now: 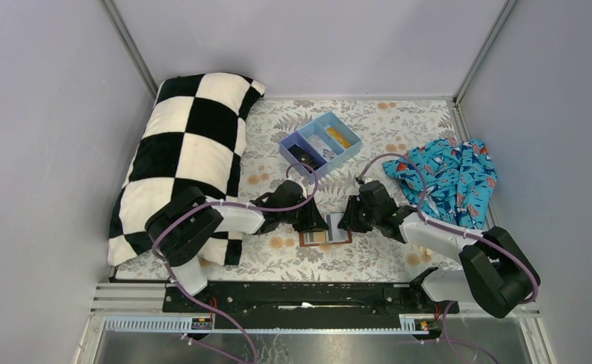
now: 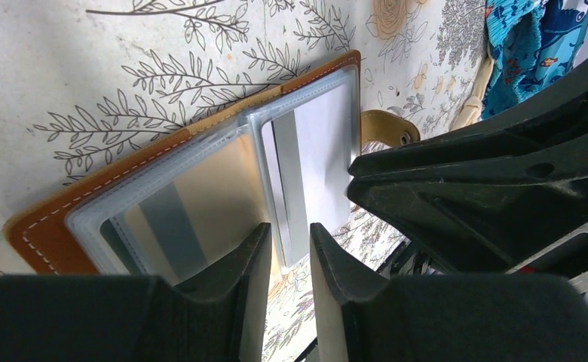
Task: Take the credit cards out of the card holder
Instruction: Remove the credit card from the card holder.
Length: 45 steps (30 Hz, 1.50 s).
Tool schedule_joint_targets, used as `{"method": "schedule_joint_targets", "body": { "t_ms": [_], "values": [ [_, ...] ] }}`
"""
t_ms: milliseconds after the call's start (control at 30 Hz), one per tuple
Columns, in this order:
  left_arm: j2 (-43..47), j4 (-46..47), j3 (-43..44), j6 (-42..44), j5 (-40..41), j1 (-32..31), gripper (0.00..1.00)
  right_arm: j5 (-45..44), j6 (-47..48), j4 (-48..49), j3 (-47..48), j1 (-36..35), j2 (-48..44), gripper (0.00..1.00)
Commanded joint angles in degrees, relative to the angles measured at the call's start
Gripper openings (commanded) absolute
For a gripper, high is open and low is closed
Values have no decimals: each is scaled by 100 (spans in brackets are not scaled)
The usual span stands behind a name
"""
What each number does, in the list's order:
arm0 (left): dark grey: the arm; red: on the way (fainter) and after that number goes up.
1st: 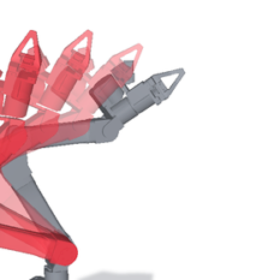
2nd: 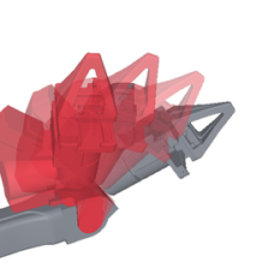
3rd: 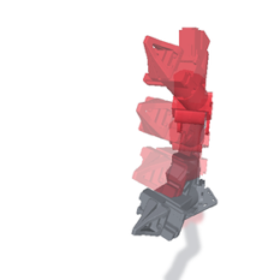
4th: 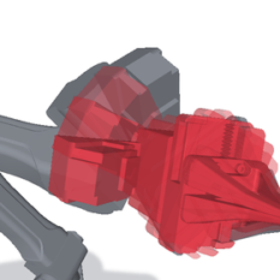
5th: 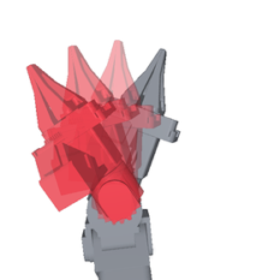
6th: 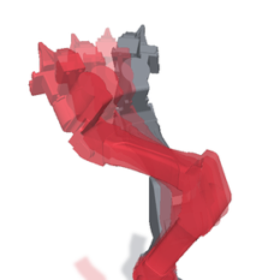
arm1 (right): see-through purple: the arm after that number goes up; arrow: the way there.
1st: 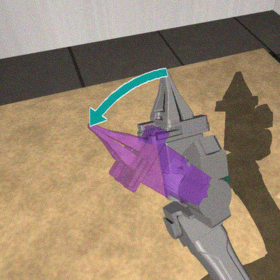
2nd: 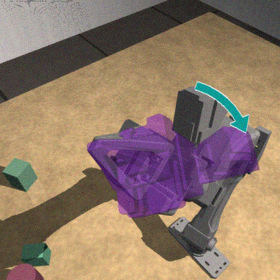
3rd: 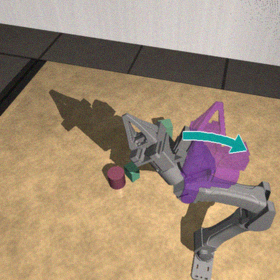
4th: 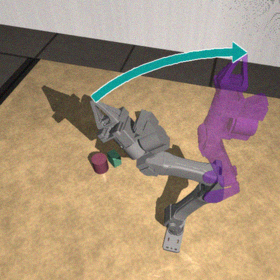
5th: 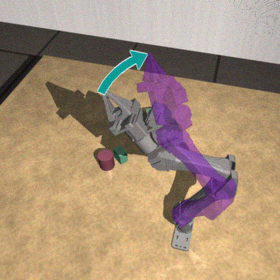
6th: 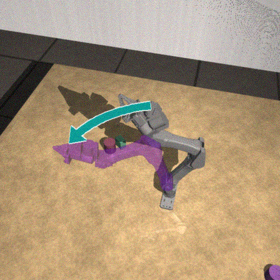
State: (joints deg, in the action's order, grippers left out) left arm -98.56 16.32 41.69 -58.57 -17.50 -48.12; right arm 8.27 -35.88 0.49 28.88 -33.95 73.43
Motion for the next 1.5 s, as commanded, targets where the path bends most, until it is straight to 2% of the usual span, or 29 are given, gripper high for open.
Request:
{"method": "schedule_joint_targets", "body": {
  "t_ms": [0, 167, 433, 867, 967, 1133, 1267, 1467],
  "values": [
    [-102, 128, 155, -14, -34, -22, 30, 114, 15, 276, 22, 66, 138, 28],
    [-203, 120, 147, -47, -43, -20, 30, 218, -7, 395, -27, 69, 300, 28],
    [-137, 90, 27, -72, 44, -21, 31, -22, -6, 335, -207, 184, -183, 29],
    [-122, 75, 23, -103, 55, -22, 30, 334, 117, 453, -123, 213, 114, 27],
    [95, 62, 8, -83, 137, -21, 28, 281, 107, 412, -134, 205, 52, 27],
    [530, -293, 219, 202, 192, -21, 32, 39, 128, 377, -231, 210, -381, 28],
    [366, -304, 555, 297, -59, -22, 33, -26, 189, 420, -233, 205, -582, 29],
    [-12, -302, 658, 182, -173, -22, 33, 220, 150, 532, -210, 210, -356, 29]
  ]
}}
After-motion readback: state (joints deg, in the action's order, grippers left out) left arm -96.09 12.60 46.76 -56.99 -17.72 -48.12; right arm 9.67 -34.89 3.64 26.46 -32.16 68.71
